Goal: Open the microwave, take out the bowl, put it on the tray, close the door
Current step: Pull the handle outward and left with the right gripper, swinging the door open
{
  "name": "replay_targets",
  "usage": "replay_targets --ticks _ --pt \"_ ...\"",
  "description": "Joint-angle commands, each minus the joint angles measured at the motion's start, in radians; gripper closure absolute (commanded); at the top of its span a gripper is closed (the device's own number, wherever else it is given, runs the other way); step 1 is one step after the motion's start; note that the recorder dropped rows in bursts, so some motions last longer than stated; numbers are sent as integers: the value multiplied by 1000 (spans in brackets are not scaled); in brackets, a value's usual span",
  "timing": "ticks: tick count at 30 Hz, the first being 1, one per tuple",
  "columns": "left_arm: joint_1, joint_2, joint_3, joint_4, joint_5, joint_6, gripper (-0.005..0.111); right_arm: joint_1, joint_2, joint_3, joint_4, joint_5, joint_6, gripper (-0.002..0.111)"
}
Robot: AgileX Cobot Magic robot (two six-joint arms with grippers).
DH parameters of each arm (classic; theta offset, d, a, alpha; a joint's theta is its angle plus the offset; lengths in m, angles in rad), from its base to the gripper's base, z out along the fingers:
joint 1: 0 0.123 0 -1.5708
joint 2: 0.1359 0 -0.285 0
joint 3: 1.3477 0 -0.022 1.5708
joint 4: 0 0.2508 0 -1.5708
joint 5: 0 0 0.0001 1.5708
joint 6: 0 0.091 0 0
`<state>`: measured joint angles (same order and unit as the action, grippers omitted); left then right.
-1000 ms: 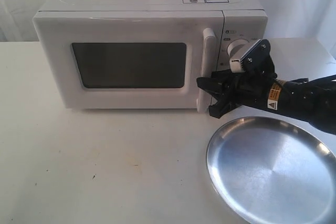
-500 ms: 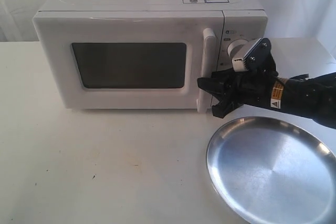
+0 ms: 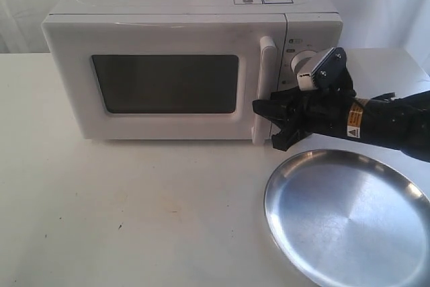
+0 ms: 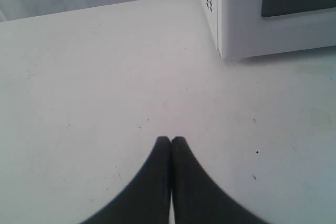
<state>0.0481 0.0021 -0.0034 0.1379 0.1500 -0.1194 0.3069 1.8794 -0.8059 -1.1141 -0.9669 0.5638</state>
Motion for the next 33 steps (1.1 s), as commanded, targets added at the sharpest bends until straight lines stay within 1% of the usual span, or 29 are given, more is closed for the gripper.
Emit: replay_targets --ticks 1,8,24,25,27,29,31,33 --pt "-1 -2 3 -3 -1 -5 107 81 -28 78 -513 -254 16 108" --pt "-1 -2 3 -3 -1 -5 107 81 -115 147 -519 -254 -21 108" --pt "-1 -2 3 -3 -1 -5 107 81 -123 168 -490 -254 33 108" --pt "-1 -2 3 -3 -1 -5 107 81 -123 168 -484 -254 46 106" --pt "-1 -2 3 -3 -1 -5 107 81 -123 168 -484 -254 71 97" --pt "-1 -2 3 -3 -1 -5 107 81 -123 168 -475 -254 109 86" --pt "-1 -2 3 -3 -1 -5 107 81 -123 168 -473 -254 144 70" --pt "-1 -2 3 -3 -1 -5 107 81 -123 168 -477 -254 169 56"
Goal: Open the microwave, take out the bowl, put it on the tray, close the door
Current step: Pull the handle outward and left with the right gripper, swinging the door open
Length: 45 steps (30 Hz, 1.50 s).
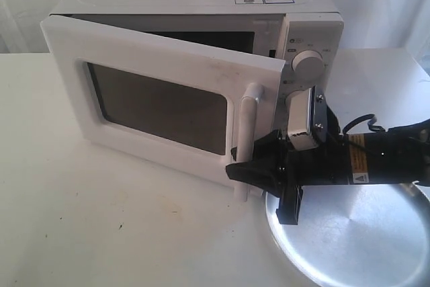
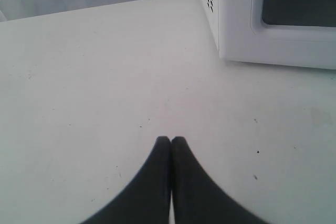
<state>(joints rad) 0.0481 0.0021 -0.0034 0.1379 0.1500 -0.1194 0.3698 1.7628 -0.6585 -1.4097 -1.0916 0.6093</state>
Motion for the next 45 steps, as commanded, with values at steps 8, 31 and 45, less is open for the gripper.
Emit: replay_targets --ticks 8,31,45 --pt "-1 -2 3 -3 -1 -5 107 18 -8 21 -310 -130 241 52" --pt "-1 -2 3 -3 -1 -5 107 8 -177 21 -190 101 227 66" --pt "-1 -2 3 -3 -1 -5 107 8 -368 37 -335 389 660 69"
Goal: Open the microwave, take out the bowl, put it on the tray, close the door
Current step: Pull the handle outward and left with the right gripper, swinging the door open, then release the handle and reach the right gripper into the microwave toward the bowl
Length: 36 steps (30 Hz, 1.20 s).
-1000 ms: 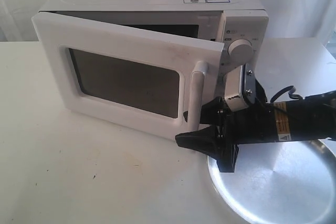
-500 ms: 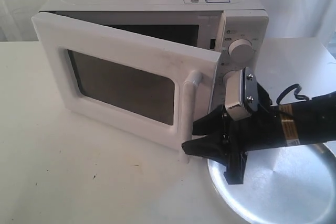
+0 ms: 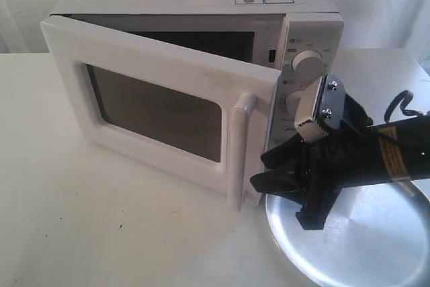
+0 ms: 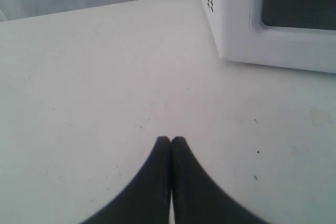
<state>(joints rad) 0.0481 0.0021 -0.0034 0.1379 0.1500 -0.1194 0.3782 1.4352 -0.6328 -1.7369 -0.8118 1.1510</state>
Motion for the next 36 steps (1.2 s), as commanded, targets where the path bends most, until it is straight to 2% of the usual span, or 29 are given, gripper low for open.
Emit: replay_targets --ticks 1,4,8,10,11,13,16,22,24,26,28,31,33,36 --pt "-1 -2 3 -3 -1 -5 107 -1 -52 12 -7 164 161 72" --pt "-1 -2 3 -3 -1 -5 107 -1 -81 18 -7 243 269 83" --pt "-1 -2 3 -3 -1 -5 107 -1 -113 20 -7 219 271 101" --pt "-1 -2 3 -3 -1 -5 107 -1 -118 20 -7 298 271 108" --pt "-1 -2 3 -3 -1 -5 107 -1 -118 18 -6 371 271 108" --pt "-1 -2 3 -3 -1 -5 107 -1 -108 18 130 545 256 108" --pt "-1 -2 3 -3 -1 -5 107 -1 -88 -1 320 629 86 108" --pt "-1 -2 3 -3 -1 -5 107 -1 1 -60 607 317 -293 108" --pt "-1 -2 3 -3 -1 -5 107 -1 37 -65 678 271 -367 108" --pt "-1 -2 3 -3 -1 -5 107 -1 58 -52 609 243 -345 108" --pt "-1 -2 3 -3 -1 -5 107 -1 55 -31 432 97 -295 108" --pt "-1 -2 3 -3 -1 -5 107 -1 53 -29 67 -255 -286 108" --pt "-1 -2 3 -3 -1 -5 107 -1 51 -29 93 -243 -291 108" --pt "-1 -2 3 -3 -1 -5 107 -1 59 -29 374 -12 -279 108"
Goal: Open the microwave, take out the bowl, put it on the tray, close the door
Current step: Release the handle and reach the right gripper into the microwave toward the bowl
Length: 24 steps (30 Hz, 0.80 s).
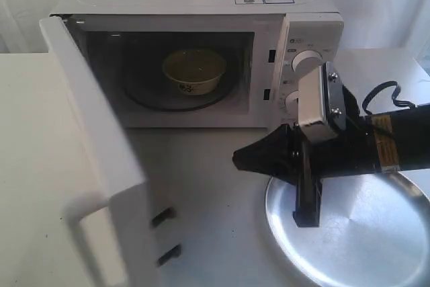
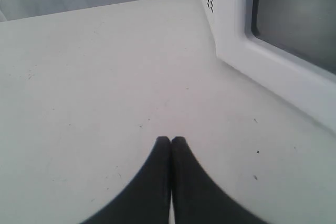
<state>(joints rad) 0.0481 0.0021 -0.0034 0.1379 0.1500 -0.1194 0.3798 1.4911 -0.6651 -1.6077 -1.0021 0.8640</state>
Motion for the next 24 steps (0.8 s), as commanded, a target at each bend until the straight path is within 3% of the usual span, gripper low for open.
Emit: replay_targets --ticks 1,10,17,20,23,24 --pt "-1 -2 3 -3 -1 -5 107 -2 15 4 320 201 -17 108" --pt "-1 -2 3 -3 -1 -5 107 127 191 -63 693 151 -409 108" --pt "-1 -2 3 -3 -1 -5 107 223 275 -225 752 379 -561 106" --pt "-1 -2 3 -3 -1 -5 107 251 298 -291 752 479 -649 89" --pt "-1 -2 3 -3 -1 -5 107 264 364 -392 752 493 -680 48" --pt "-1 -2 3 -3 -1 -5 107 270 384 -418 755 512 -680 47"
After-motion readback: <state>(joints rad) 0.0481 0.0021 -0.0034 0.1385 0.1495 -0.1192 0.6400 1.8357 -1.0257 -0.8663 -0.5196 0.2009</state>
